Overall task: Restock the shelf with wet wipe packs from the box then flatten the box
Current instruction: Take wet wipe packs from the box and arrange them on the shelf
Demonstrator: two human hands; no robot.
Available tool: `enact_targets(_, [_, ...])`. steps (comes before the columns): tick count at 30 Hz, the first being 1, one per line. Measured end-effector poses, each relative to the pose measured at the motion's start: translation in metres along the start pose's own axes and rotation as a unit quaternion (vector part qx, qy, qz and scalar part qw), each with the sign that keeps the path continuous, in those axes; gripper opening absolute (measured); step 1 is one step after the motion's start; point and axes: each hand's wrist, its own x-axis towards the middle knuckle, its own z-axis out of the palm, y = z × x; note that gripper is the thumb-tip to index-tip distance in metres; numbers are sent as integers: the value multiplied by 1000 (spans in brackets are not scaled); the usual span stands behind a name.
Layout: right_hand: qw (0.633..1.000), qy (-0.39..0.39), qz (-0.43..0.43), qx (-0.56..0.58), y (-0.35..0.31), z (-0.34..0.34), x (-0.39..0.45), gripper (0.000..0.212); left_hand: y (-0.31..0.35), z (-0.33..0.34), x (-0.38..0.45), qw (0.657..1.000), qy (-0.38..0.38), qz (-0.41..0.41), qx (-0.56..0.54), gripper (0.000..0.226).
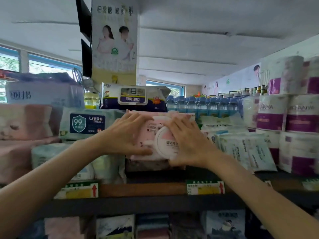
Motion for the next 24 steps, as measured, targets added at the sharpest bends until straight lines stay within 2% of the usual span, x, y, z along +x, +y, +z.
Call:
enact_targets(1, [1000,5,-4,-6,2,3,1,92,3,3,-1,996,-1,21,82,97])
enact_targets(2, [1000,13,-8,-7,3,5,1,94,6,7,-1,990,28,38,137,101])
enact_targets(4, [999,31,-15,-3,5,9,2,97,12,14,0,971,86,87,206,103])
enact_targets(6, [999,41,-13,-9,6,12,3,99,18,22,4,951,106,131,260,105])
enact_targets(11, [999,52,8,3,11,16,4,103,16,26,12,944,113,124,284,106])
enact_targets(15, [999,20,-3,26,12,16,3,109,16,23,11,942,115,122,290,97])
enact_targets(17, [998,-25,-24,53,11,13,2,111,17,23,6,945,88,108,297,96])
enact_targets(20, [986,-118,-16,120,8,11,3,95,11,30,-7,945,30,92,311,97])
enact_targets(22, [986,-125,-22,107,3,14,3,86,12,29,-14,949,-24,71,305,93])
enact_targets(24, [985,-129,-14,116,0,14,3,78,16,21,-11,953,-117,33,277,89])
